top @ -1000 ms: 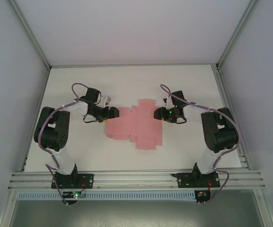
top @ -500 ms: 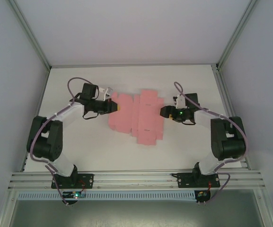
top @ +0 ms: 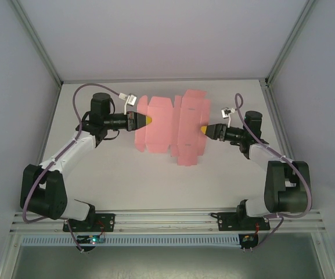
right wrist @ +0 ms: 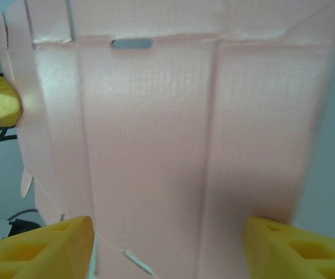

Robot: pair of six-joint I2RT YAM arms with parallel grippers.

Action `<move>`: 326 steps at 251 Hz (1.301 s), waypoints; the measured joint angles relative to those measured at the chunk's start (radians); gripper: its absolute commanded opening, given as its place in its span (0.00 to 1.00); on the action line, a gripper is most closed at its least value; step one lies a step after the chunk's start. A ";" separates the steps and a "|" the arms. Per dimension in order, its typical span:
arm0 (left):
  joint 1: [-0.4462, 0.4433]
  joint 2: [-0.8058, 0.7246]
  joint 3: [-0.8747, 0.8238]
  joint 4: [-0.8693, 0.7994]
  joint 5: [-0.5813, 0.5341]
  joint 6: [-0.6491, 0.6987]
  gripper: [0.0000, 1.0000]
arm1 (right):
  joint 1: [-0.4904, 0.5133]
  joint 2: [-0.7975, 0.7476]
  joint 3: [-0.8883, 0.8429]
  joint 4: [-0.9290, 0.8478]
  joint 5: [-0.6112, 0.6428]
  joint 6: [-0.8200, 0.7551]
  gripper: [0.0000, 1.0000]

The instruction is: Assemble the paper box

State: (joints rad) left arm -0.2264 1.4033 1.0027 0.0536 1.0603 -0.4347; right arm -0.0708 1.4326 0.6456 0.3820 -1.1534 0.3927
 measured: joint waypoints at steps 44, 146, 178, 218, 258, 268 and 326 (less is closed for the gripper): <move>-0.003 -0.076 -0.009 0.001 0.001 0.000 0.00 | -0.089 -0.004 -0.021 -0.012 -0.026 -0.035 0.69; -0.017 -0.101 -0.045 0.007 -0.052 -0.010 0.00 | 0.013 -0.104 -0.019 0.014 -0.093 -0.028 0.09; -0.017 -0.109 -0.062 0.006 -0.102 -0.007 0.00 | 0.017 -0.177 0.004 -0.114 -0.071 -0.097 0.00; -0.029 -0.145 -0.070 -0.050 -0.188 0.019 0.65 | 0.043 -0.219 0.106 -0.410 0.036 -0.280 0.00; -0.029 -0.197 -0.067 -0.211 -0.362 0.071 1.00 | 0.152 -0.167 0.317 -0.792 0.288 -0.549 0.00; -0.029 -0.205 -0.062 -0.261 -0.418 0.079 1.00 | 0.193 -0.131 0.369 -0.865 0.351 -0.603 0.00; -0.019 -0.170 0.027 -0.431 -0.610 0.087 1.00 | 0.409 0.118 0.559 -1.095 0.748 -0.847 0.03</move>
State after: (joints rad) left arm -0.2451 1.2335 1.0294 -0.3779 0.4507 -0.3481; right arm 0.3382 1.5509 1.2049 -0.7132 -0.4049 -0.4541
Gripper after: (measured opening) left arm 0.998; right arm 0.059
